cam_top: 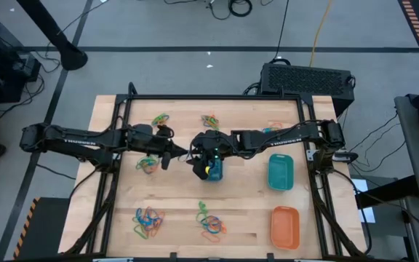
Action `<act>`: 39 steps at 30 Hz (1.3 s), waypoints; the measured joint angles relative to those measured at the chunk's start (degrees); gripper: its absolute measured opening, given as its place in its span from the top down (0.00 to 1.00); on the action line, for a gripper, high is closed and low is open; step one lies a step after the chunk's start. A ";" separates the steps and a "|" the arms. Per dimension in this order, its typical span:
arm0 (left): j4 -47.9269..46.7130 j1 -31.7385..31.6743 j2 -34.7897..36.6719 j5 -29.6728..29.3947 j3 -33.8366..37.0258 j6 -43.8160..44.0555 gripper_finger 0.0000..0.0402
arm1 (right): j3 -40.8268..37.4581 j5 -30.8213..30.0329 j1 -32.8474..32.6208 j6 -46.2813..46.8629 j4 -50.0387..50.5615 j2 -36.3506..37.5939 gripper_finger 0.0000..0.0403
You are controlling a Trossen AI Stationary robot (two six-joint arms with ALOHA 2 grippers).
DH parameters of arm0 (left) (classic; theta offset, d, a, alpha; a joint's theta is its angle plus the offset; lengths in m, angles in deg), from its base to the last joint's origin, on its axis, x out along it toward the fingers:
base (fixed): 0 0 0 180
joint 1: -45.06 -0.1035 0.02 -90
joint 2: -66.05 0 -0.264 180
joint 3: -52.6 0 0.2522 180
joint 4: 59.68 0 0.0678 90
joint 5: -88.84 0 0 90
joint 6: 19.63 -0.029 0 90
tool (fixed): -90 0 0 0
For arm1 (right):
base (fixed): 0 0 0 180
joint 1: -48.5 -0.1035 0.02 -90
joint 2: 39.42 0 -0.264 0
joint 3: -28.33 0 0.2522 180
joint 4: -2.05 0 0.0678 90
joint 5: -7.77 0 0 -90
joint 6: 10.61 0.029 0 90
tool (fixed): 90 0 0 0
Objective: Sort rubber bands into baskets
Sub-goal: Put the blue rubberband into the blue bin
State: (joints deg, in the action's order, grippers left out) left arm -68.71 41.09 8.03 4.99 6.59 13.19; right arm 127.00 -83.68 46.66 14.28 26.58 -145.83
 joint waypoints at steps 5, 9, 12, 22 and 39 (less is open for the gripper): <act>0.52 0.03 -0.90 -0.63 0.00 0.11 1.00 | 0.01 -0.01 -0.02 0.00 0.06 0.00 0.52; 1.61 0.24 -1.75 -0.65 0.00 0.07 1.00 | 0.00 -0.85 0.02 1.01 0.09 0.00 0.56; 2.33 0.26 -2.42 -0.62 0.00 0.04 1.00 | 0.00 -1.64 0.02 1.44 0.40 0.00 0.61; 2.18 0.26 -2.62 -0.61 0.00 -0.11 0.93 | 0.00 -1.21 0.00 0.89 2.73 -0.02 0.96; -6.82 0.26 -2.62 7.45 -0.09 -0.15 0.67 | 0.00 -0.71 -0.55 0.49 17.30 2.70 1.00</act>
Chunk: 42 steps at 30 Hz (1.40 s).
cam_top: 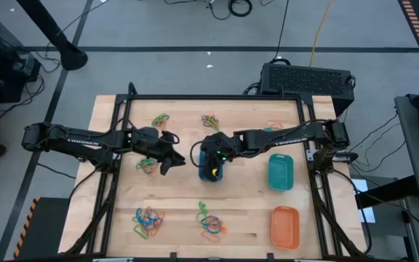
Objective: Sort rubber bands into baskets
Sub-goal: Put the blue rubberband into the blue bin
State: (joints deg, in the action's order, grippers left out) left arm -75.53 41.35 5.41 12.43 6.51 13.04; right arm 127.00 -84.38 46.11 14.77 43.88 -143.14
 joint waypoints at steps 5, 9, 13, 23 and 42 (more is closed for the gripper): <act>-8.02 0.00 1.50 0.97 0.00 -1.81 0.67 | -0.04 2.27 -0.16 -0.53 4.78 0.17 1.00; -17.01 -0.02 3.97 -0.38 0.00 -3.41 0.67 | -0.04 2.25 -0.66 -0.53 3.90 -1.30 1.00; -23.42 -0.02 5.57 -1.74 0.00 -1.83 0.67 | -0.04 2.08 -0.76 -0.41 3.78 -2.80 1.00; -23.27 1.36 5.55 -1.74 0.00 0.02 0.67 | -0.02 2.03 0.08 -0.73 6.53 -5.34 0.96; -22.52 6.10 5.55 6.20 0.02 6.12 0.67 | -0.07 10.08 2.37 2.74 5.92 -5.67 0.70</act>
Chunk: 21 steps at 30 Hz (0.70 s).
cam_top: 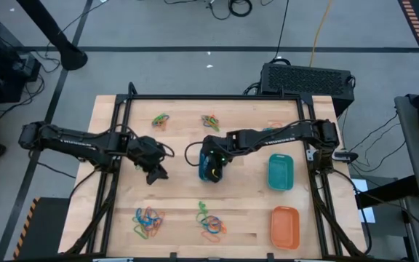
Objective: Sort rubber bands into baskets
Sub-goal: Put the blue rubberband into the blue bin
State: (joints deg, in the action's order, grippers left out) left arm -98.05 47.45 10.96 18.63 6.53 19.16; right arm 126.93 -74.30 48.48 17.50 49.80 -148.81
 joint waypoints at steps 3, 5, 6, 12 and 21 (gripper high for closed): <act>1.74 5.69 0.00 0.83 0.00 5.08 0.67 | 0.02 4.22 -0.63 0.01 -1.96 0.27 0.69; 3.55 10.03 0.00 0.74 0.00 9.15 0.67 | 0.02 5.98 -1.21 0.01 -3.75 0.31 0.69; 3.96 12.29 0.02 0.23 0.00 11.37 0.67 | 0.02 6.45 -1.55 -0.01 -5.04 0.37 0.69; 2.18 25.25 -0.14 -4.28 0.00 24.22 0.67 | 0.02 7.44 -3.38 -2.42 -9.82 0.44 0.69; -0.87 36.72 -6.01 -7.52 0.00 36.41 0.67 | 0.02 7.20 -3.83 -6.84 -10.22 0.44 0.69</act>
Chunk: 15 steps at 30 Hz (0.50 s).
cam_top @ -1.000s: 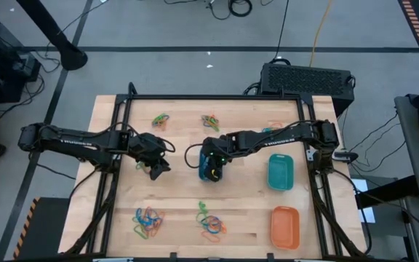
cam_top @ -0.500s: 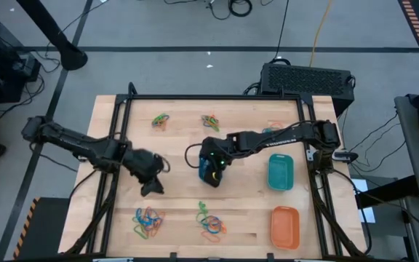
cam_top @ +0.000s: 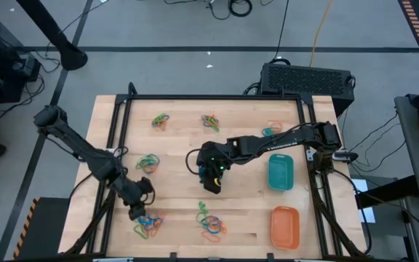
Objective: Sort rubber bands into baskets
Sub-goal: Put the blue rubberband into the blue bin
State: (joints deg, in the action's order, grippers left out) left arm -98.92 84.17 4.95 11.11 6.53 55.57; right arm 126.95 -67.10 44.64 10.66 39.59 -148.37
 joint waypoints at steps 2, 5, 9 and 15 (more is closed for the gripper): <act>0.62 0.86 -2.03 0.09 0.01 0.84 0.67 | 0.00 -0.01 0.04 -0.90 -0.01 0.00 0.69; 1.58 1.57 -4.63 0.79 0.02 0.85 0.67 | 0.00 -0.02 0.04 -1.92 -0.07 0.00 0.69; 2.92 1.64 -8.27 0.92 0.02 0.79 0.67 | 0.00 -0.02 0.04 -2.92 -0.05 0.00 0.69; 4.71 1.49 -14.23 -0.24 0.02 -1.84 0.67 | 0.00 -0.02 0.04 -3.99 -0.03 0.00 0.69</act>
State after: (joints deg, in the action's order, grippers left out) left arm -94.21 85.66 -9.28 10.88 6.55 53.73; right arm 126.95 -67.12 44.69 6.67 39.56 -148.37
